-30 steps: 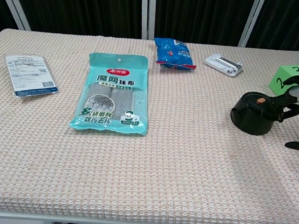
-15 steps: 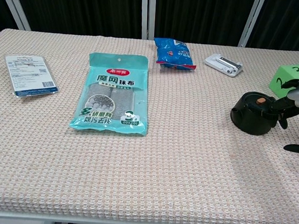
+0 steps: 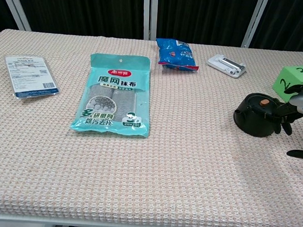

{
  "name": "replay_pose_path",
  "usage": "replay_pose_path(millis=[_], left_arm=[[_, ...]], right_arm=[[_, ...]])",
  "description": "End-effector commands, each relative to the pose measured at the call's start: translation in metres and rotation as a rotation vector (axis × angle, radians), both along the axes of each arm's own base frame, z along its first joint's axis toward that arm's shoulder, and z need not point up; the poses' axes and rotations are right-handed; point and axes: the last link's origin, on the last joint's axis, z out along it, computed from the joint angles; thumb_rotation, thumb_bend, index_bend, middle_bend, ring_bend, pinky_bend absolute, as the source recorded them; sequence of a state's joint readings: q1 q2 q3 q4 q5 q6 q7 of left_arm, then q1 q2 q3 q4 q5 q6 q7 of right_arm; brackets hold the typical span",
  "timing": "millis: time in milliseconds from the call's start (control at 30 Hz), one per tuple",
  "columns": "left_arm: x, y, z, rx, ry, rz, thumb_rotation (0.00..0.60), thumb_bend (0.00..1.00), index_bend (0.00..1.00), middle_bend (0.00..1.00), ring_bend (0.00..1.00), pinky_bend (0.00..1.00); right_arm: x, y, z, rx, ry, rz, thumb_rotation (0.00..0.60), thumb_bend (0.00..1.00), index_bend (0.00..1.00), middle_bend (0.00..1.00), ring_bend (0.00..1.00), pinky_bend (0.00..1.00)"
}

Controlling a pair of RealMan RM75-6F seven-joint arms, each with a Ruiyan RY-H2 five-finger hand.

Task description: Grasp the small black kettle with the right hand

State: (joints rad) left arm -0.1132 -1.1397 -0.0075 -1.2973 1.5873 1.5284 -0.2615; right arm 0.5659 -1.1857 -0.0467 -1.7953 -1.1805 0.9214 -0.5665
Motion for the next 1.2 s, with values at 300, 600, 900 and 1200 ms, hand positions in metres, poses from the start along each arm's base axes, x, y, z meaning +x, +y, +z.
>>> replay_pose_path(millis=[300, 600, 900, 1200], left_arm=[[0.000, 0.000, 0.000, 0.001, -0.001, 0.000, 0.600, 0.03, 0.10, 0.07, 0.01, 0.19], [-0.001, 0.001, 0.001, 0.000, -0.002, 0.000, 0.600, 0.03, 0.10, 0.07, 0.01, 0.19], [0.000, 0.001, 0.000, -0.002, -0.008, -0.001, 0.600, 0.03, 0.10, 0.07, 0.01, 0.19], [-0.002, 0.001, 0.003, 0.008, -0.017, 0.004, 0.600, 0.03, 0.10, 0.07, 0.01, 0.19]], right_arm=[[-0.002, -0.002, -0.006, 0.010, 0.005, -0.004, 0.487, 0.22, 0.44, 0.46, 0.35, 0.00], [-0.002, -0.004, -0.006, -0.002, 0.004, -0.004, 0.487, 0.22, 0.54, 0.56, 0.45, 0.00], [0.008, -0.011, -0.003, -0.025, -0.055, -0.003, 0.488, 0.22, 0.69, 0.70, 0.55, 0.00], [0.010, -0.025, -0.005, -0.022, -0.163, -0.085, 0.487, 0.17, 0.88, 0.83, 0.64, 0.12]])
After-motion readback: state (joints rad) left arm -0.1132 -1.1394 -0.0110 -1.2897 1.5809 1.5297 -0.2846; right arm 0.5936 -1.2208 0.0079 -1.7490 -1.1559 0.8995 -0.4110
